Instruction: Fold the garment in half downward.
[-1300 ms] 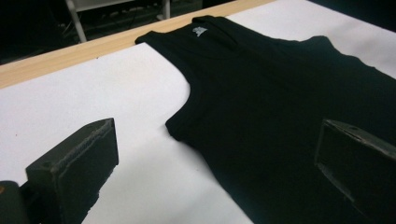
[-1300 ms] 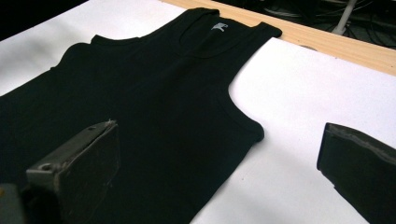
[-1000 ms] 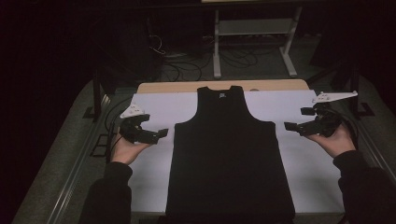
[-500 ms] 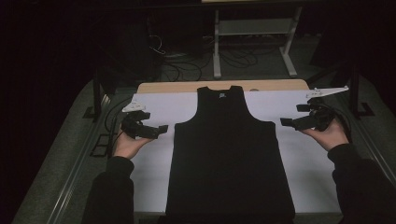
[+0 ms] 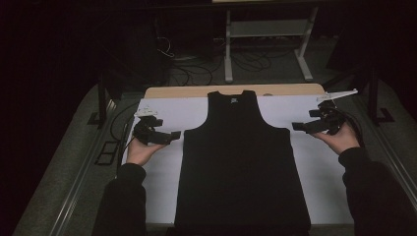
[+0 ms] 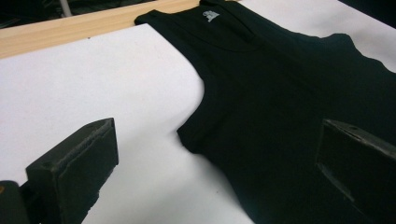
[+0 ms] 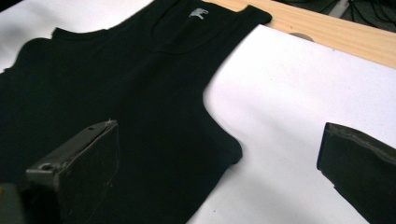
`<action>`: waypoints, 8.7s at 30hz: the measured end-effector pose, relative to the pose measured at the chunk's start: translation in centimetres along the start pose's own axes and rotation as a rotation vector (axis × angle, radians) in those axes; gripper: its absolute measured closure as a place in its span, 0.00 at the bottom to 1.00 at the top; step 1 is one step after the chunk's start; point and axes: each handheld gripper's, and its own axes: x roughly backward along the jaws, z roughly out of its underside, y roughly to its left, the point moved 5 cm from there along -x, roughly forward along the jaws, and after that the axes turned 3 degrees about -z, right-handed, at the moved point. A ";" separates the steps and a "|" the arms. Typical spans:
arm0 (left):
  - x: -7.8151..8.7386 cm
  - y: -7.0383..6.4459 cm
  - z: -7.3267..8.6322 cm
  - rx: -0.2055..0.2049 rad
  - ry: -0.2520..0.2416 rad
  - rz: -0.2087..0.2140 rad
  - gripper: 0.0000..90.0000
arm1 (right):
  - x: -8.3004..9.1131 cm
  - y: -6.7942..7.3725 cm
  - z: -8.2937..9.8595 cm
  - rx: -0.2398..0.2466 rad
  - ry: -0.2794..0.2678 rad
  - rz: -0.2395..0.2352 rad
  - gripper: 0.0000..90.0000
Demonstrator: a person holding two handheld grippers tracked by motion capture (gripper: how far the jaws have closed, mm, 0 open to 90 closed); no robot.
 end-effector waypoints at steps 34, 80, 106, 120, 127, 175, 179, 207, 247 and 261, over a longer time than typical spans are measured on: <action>-4.8 2.4 1.8 0.081 0.037 -0.024 0.00 | -5.1 -2.6 1.5 -0.071 0.067 0.007 0.04; -8.1 1.9 1.9 0.103 0.143 0.036 0.65 | -8.1 -2.4 3.2 -0.089 0.172 -0.003 0.85; -7.2 1.0 0.6 0.072 0.101 0.020 0.96 | -6.7 -2.3 3.2 -0.183 0.103 -0.068 0.93; -5.2 0.4 0.3 0.128 0.055 0.099 0.96 | -4.9 -1.1 3.4 -0.243 0.045 -0.139 0.93; -5.0 0.1 0.8 0.180 0.075 0.133 0.96 | -4.2 -0.4 3.7 -0.292 0.028 -0.180 0.93; 1.5 -3.6 4.6 0.266 0.047 0.251 0.96 | 0.9 3.5 8.0 -0.345 -0.010 -0.200 0.93; 1.7 -4.5 5.3 0.248 0.080 0.261 0.96 | 1.2 4.3 8.8 -0.334 0.024 -0.211 0.93; 2.6 -6.2 7.7 0.212 0.166 0.275 0.96 | 2.4 6.1 11.7 -0.298 0.076 -0.208 0.93; 2.7 -6.4 8.8 0.199 0.228 0.277 0.94 | 2.8 6.9 13.1 -0.303 0.142 -0.217 0.92; 2.9 -6.7 8.7 0.130 0.211 0.239 0.68 | 2.9 6.9 12.7 -0.262 0.102 -0.207 0.67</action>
